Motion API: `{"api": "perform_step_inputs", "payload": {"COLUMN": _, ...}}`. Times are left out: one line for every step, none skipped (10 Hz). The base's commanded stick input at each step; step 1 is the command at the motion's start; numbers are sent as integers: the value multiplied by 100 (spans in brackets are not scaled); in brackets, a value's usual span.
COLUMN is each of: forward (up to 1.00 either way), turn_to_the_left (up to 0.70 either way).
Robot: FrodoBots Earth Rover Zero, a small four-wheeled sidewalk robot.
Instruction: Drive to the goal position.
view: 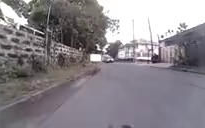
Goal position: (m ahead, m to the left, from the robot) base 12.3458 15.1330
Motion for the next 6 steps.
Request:
{"api": "perform_step_inputs", "payload": {"forward": 100, "turn_to_the_left": 0}}
{"api": "perform_step_inputs", "payload": {"forward": 100, "turn_to_the_left": 0}}
{"api": "perform_step_inputs", "payload": {"forward": 100, "turn_to_the_left": 0}}
{"api": "perform_step_inputs", "payload": {"forward": 100, "turn_to_the_left": -21}}
{"api": "perform_step_inputs", "payload": {"forward": 100, "turn_to_the_left": -40}}
{"api": "perform_step_inputs", "payload": {"forward": 100, "turn_to_the_left": -40}}
